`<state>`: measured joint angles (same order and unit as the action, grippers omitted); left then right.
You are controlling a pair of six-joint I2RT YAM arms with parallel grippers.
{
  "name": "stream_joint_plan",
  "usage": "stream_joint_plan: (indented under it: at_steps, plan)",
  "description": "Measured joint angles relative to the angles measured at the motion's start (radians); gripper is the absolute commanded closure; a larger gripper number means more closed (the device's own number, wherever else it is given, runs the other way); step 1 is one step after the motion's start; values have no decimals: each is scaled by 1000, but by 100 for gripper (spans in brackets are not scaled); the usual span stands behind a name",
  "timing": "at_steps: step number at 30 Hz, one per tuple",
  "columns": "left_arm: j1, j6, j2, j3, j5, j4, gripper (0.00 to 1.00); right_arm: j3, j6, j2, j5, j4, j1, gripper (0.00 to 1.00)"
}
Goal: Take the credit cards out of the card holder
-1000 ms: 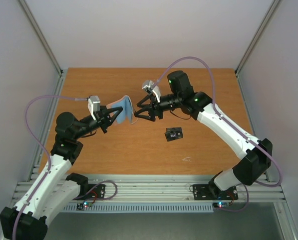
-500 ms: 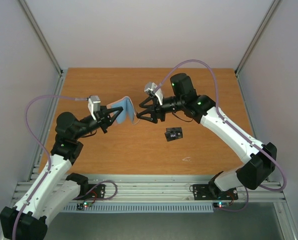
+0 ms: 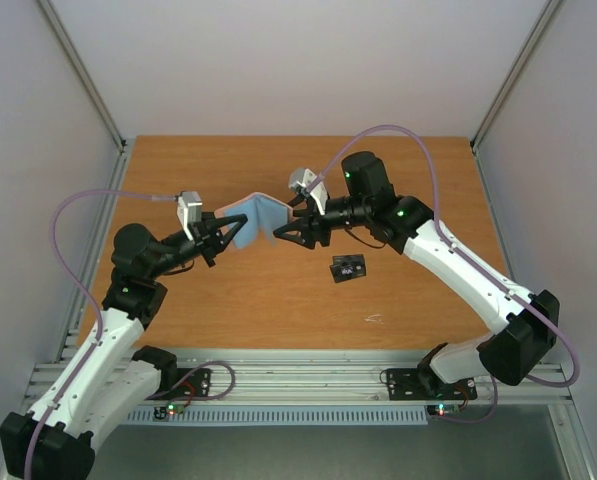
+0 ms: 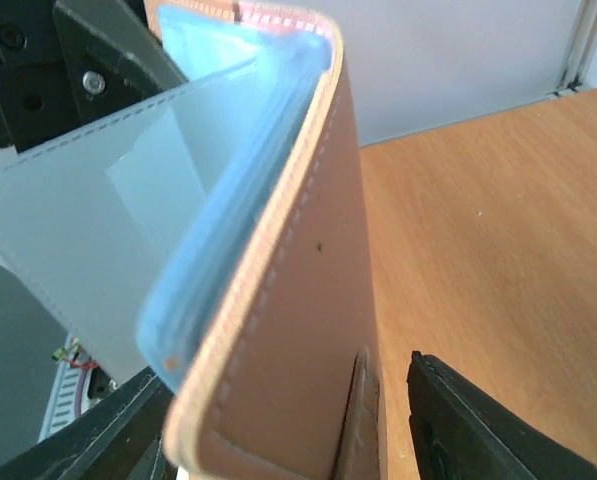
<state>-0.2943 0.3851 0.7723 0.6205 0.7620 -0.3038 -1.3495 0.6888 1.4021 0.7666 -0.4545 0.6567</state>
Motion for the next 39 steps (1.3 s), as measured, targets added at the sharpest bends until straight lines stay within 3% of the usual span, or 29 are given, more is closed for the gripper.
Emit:
stream_joint_plan:
  at_steps: [2, 5, 8, 9, 10, 12, 14, 22, 28, 34, 37, 38, 39]
  plan:
    - [0, 0, 0, 0, 2, 0, 100, -1, -10, 1, -6, 22, 0, 46]
    - [0, 0, 0, 0, 6, 0, 100, -5, -30, 7, -10, 61, 0, 72]
    - [-2, 3, 0, 0, 8, 0, 100, -8, -50, 18, -10, 91, 1, 92]
    - [-2, 5, 0, 0, 6, 0, 99, -8, -65, 22, -8, 99, 2, 96]
    - [-3, 8, 0, 0, 1, 0, 91, -10, -74, 27, -8, 106, 3, 98]
    - [-5, 16, 0, 0, -24, 2, 65, -25, -97, 42, -20, 106, 10, 99]
    - [-10, 23, 0, 0, -72, 8, 50, -54, -119, 63, -51, 95, 24, 99]
    - [-50, 5, 15, -1, -202, 76, 28, -249, -272, 161, -340, -35, 122, 99]
    - [-60, -1, 19, -2, -258, 88, 23, -352, -347, 209, -523, -157, 175, 99]
    - [-61, -26, 23, -8, -274, 90, 22, -438, -403, 248, -561, -215, 209, 99]
    - [-61, -39, 23, -12, -282, 98, 30, -462, -415, 254, -537, -217, 217, 98]
    - [-61, -42, 23, -12, -285, 99, 36, -464, -416, 254, -526, -217, 217, 98]
    - [-61, -42, 23, -12, -288, 100, 47, -465, -416, 254, -515, -217, 217, 97]
